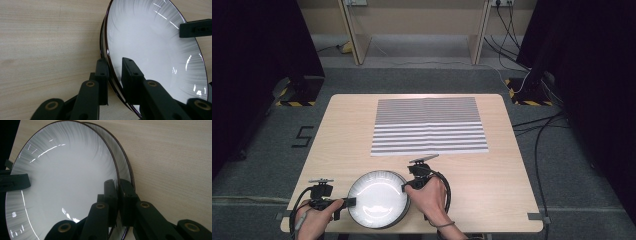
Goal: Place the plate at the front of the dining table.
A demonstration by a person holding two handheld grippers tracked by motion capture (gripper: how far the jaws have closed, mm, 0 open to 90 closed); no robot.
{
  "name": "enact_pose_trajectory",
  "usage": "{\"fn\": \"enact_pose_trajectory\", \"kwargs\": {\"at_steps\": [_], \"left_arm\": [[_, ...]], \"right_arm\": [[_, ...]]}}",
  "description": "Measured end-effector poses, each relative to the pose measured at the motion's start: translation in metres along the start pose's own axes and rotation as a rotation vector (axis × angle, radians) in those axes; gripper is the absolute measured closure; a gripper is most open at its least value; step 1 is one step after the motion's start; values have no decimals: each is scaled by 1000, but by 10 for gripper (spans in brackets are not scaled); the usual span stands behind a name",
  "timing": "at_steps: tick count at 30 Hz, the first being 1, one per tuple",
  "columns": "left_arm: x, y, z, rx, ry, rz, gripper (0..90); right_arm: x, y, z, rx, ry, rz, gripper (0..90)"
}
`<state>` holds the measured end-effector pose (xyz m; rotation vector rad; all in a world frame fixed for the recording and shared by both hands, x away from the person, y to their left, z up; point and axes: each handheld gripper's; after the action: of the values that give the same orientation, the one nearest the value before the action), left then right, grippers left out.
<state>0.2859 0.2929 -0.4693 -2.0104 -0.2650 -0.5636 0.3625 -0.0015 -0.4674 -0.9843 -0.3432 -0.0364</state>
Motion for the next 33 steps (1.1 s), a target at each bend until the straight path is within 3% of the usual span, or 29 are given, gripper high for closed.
{"fn": "enact_pose_trajectory", "kwargs": {"at_steps": [8, 16, 22, 30, 33], "left_arm": [[13, 3, 4, -9, -11, 47, 788], [24, 4, 4, 13, -5, 95, 806], [27, 1, 1, 16, -16, 98, 824], [31, -1, 0, 3, -31, 114, 841], [34, -1, -2, 2, -28, 113, 846]], "right_arm": [[3, -4, 6, -37, -22, -59, 867], [5, -7, 7, -47, -29, -59, 868], [3, -12, 12, -66, -66, -71, 869], [2, -14, 8, -48, -55, -42, 870], [4, -17, 2, -18, -41, -35, 869]]}}
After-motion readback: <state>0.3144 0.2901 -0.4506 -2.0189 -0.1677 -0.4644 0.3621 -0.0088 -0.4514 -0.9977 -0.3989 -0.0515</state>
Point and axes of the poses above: each handheld gripper's, and its own axes: y roughly forward along the jaws, x roughly out of its top, z roughly to its left, and after that the axes turned 6 degrees about y, right-handed
